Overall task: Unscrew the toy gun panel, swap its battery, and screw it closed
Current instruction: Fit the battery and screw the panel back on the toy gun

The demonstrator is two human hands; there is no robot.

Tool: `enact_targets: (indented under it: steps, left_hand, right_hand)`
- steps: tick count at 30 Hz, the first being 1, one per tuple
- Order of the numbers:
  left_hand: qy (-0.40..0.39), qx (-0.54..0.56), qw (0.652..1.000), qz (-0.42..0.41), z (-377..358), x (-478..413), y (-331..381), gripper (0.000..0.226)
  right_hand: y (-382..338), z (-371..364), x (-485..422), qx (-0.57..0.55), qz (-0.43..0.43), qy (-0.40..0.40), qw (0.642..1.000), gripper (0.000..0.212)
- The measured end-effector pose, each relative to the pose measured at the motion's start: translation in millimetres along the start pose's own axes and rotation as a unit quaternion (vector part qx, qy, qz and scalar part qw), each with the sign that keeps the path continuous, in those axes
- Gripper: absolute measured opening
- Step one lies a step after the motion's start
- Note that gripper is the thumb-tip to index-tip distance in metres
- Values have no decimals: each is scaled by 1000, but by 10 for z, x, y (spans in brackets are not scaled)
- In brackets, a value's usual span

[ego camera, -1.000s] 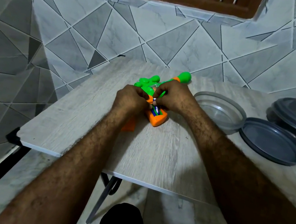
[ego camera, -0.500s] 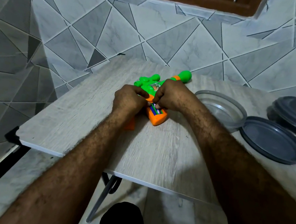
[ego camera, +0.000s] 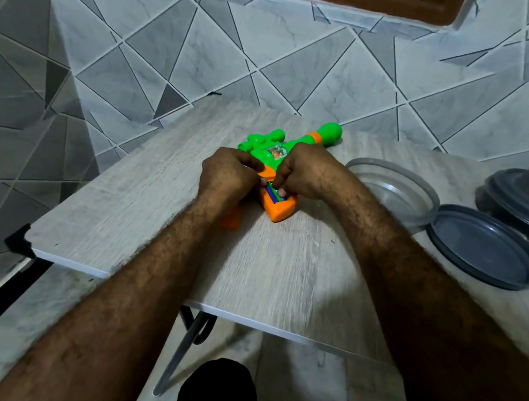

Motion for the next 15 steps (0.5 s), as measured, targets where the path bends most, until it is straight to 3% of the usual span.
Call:
enact_targets:
  steps: [8, 11, 15]
  left_hand:
    - [-21, 16, 999, 24, -19, 25, -12, 32]
    - [-39, 40, 997, 49, -23, 58, -21, 23]
    - [-10, 83, 995, 57, 157, 16, -11, 20]
  right_hand:
    - [48, -61, 2, -57, -21, 22, 998, 28]
    - [101, -41, 46, -89, -38, 20, 995, 26]
    - [127, 107, 185, -141, -46, 79, 986, 20]
Point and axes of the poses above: each hand's wrist, its own x-axis away from the middle knuckle, its own z-axis out of the back of the hand, y = z × x, the point moved 10 cm from there along -x, towards the middle knuckle, and after that the axes turned 11 degrees about x, right-handed, at the moved point
